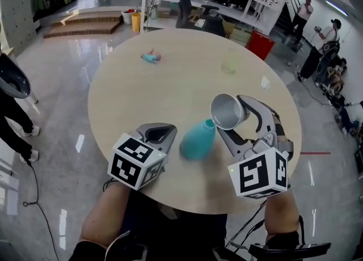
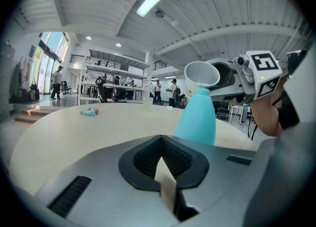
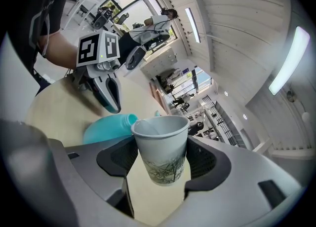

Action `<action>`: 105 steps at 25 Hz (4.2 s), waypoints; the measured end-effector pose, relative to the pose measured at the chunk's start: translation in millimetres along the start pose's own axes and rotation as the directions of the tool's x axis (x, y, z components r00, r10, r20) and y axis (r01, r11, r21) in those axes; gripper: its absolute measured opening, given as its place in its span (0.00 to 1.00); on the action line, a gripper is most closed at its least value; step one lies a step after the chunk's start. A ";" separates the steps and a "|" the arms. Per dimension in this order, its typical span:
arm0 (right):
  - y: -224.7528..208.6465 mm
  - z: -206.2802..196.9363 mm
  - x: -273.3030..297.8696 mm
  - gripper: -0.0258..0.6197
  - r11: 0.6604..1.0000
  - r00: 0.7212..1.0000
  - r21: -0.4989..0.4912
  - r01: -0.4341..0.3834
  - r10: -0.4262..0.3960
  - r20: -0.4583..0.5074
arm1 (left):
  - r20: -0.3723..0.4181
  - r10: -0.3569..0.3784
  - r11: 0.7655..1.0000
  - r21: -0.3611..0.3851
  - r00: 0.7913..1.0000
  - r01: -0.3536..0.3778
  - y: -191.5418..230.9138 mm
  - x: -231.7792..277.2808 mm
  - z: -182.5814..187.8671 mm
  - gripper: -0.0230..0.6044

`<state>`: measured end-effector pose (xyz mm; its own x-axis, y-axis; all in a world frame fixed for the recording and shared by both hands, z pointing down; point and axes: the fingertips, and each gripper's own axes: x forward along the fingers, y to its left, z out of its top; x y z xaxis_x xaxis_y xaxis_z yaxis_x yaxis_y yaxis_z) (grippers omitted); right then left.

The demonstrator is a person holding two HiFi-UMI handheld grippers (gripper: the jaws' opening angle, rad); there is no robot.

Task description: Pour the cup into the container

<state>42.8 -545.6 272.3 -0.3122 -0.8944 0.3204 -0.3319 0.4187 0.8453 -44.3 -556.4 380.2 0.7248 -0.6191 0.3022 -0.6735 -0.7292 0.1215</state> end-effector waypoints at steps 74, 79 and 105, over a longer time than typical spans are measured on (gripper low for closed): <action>39.3 -171.5 -2.4 0.52 0.394 0.999 0.919 -0.038 -0.010 0.045 | -0.009 0.025 1.000 -0.012 1.000 -0.026 7.7 1.8 -4.8 0.04; 40.8 -168.9 -5.4 0.53 0.416 0.999 0.908 -0.050 0.007 0.052 | -0.007 0.025 1.000 -0.011 1.000 -0.025 7.2 0.3 -3.9 0.04; -13.1 -82.1 -70.3 0.05 0.543 0.932 0.831 -0.124 -0.225 0.286 | 0.214 0.044 0.997 0.048 0.976 -0.056 -39.0 -44.1 50.4 0.04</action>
<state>142.2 -501.1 273.8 -0.4703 -0.8824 -0.0140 -0.8811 0.4686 0.0638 -42.7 -515.4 314.5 0.7085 -0.6989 0.0979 -0.7051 -0.7066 0.0589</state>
